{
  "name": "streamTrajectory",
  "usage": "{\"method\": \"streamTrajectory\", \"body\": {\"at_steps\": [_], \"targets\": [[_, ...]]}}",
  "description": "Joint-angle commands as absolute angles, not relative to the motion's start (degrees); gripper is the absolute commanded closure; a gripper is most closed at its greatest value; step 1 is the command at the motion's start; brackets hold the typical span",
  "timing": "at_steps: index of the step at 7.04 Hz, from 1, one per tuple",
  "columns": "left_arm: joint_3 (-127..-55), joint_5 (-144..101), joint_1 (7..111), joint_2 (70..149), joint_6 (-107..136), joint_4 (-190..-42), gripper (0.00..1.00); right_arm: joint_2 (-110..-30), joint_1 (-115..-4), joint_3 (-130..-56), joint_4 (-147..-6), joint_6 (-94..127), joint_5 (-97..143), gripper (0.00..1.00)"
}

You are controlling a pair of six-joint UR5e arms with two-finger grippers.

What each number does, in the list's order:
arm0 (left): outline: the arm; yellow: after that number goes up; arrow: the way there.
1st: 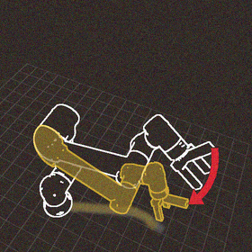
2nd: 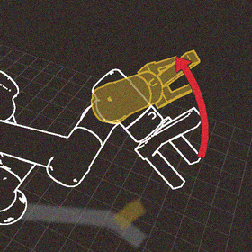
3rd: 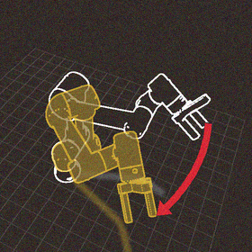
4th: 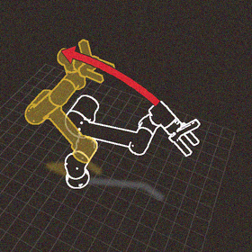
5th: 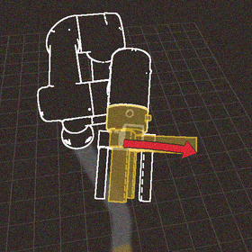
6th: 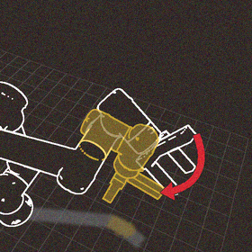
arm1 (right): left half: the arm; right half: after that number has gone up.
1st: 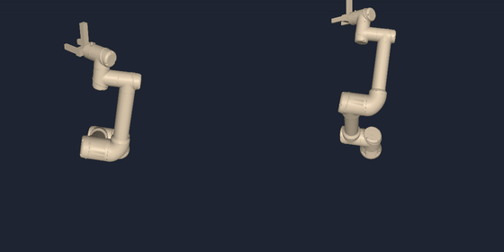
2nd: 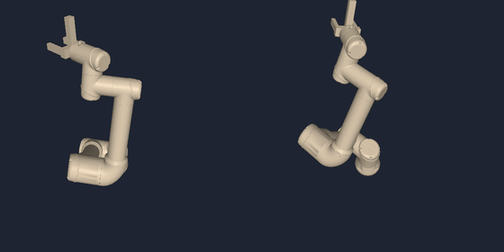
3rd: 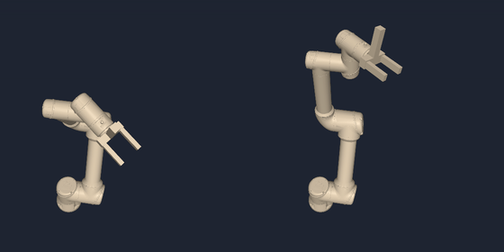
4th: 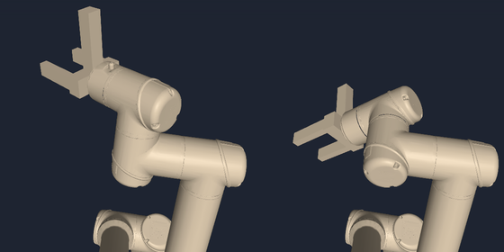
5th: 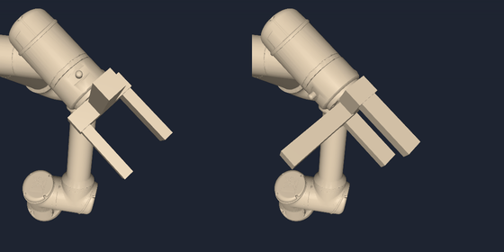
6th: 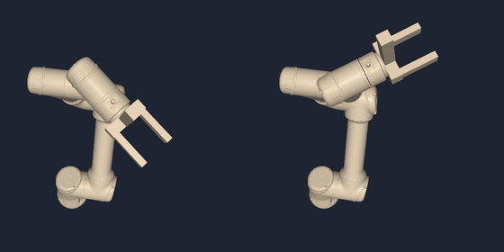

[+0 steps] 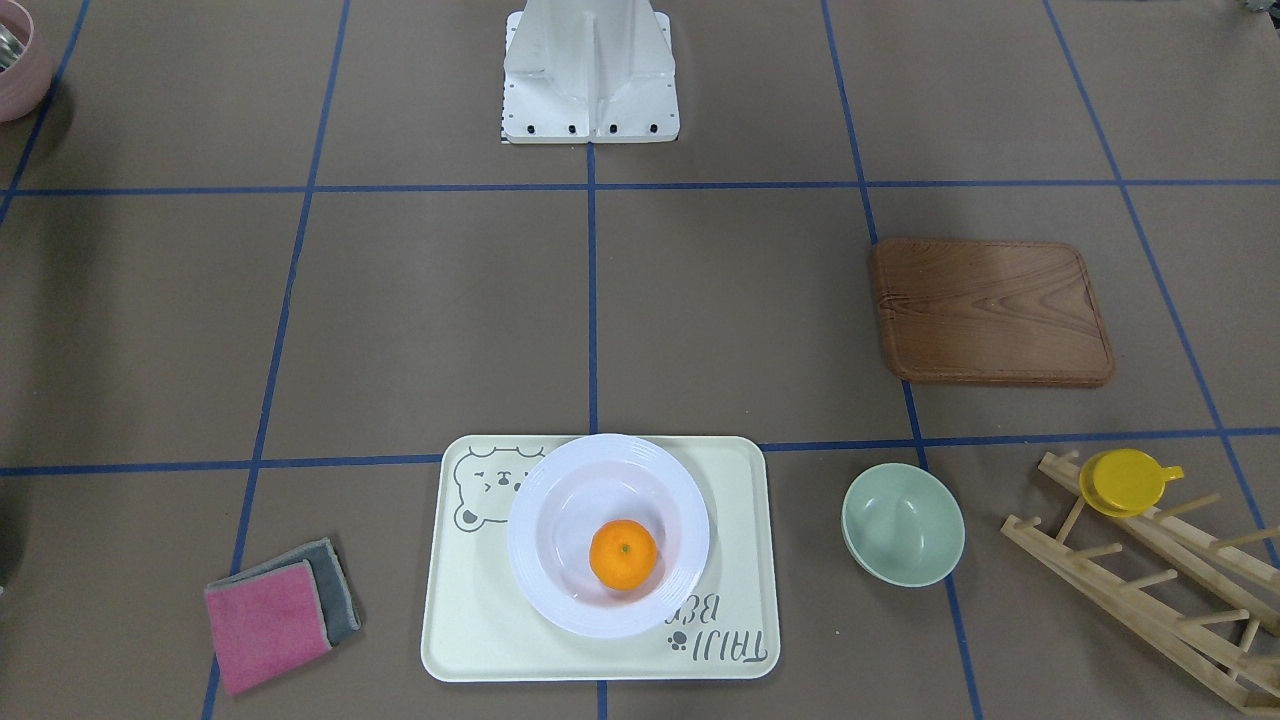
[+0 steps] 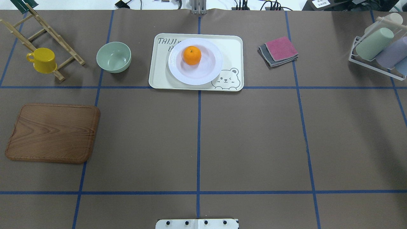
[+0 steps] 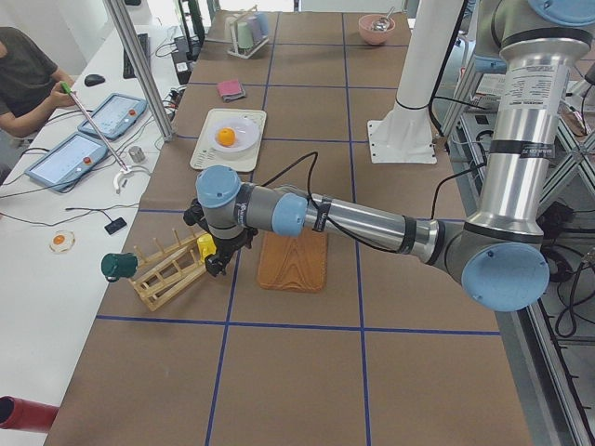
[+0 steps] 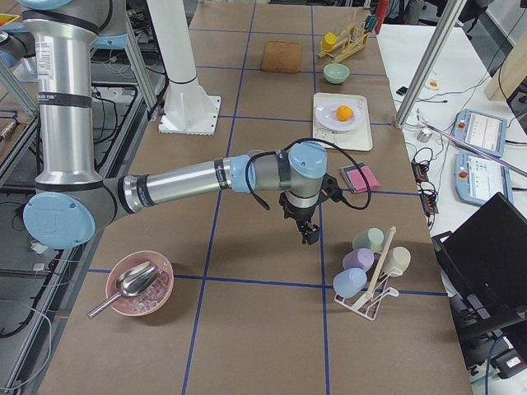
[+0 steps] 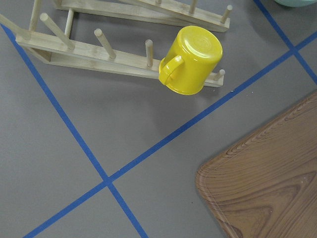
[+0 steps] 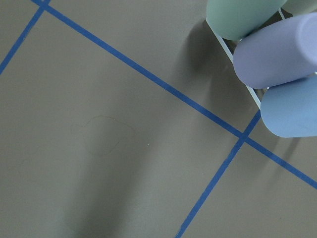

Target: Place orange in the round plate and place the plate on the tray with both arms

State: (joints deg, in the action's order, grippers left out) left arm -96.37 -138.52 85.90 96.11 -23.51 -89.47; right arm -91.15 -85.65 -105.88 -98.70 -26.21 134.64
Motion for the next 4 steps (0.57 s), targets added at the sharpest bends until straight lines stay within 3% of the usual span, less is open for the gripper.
{"method": "streamTrajectory", "body": {"at_steps": [1, 4], "targets": [[-95.8, -138.52, 85.87, 96.06, -23.55, -89.47, 0.0, -91.14, -85.61, -105.91, -98.7, -26.28, 134.65, 0.0], [-95.54, -138.52, 85.87, 96.06, -23.55, -89.56, 0.0, -91.05, -85.61, -106.0, -98.7, -26.28, 134.65, 0.0]]}}
